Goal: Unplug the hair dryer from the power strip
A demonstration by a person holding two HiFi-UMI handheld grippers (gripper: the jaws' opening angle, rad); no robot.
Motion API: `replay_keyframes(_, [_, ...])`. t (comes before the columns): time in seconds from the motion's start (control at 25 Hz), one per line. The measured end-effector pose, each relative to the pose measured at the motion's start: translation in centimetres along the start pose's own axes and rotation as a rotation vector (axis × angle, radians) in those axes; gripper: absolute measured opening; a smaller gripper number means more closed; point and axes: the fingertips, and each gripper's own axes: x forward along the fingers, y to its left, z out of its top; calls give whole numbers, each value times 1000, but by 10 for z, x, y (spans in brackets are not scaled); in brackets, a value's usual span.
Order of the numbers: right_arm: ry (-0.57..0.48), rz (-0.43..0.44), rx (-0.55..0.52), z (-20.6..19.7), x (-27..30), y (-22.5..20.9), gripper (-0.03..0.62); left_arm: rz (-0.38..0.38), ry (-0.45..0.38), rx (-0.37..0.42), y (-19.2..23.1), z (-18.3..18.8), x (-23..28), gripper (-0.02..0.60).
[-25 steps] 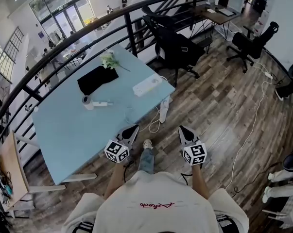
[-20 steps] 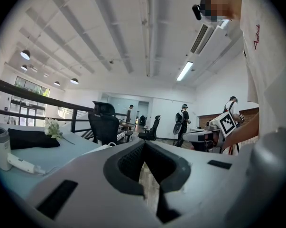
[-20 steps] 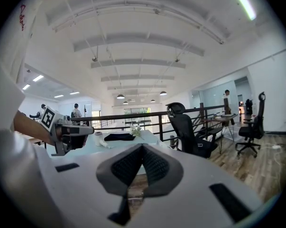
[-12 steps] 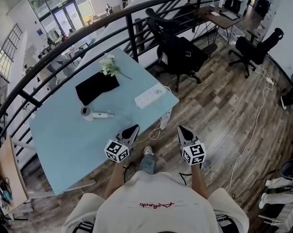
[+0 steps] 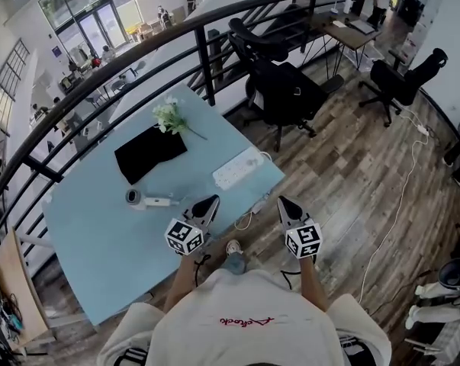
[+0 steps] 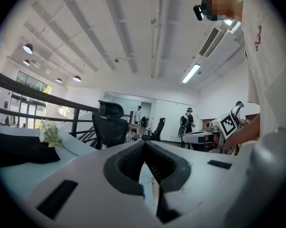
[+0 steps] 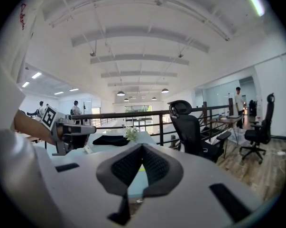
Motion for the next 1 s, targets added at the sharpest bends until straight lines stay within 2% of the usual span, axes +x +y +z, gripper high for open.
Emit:
replay_keyframes(0.24, [6,-18,-7,13,42,-15,17,-25,-10,9,40,15,30,8])
replay_keyframes(0.44, [4,-19,-24,29,79,-24,17,-42,-10,-15,66,20,51,8])
replay_keyframes(0.68, [25,-16,-29,27,101,-24,17,-65,8,-44,79,6,66,8])
replay_keyframes(1.0, [42,-13,-16,17,111,-34,17,-53,34,-61,88,-7,78,8])
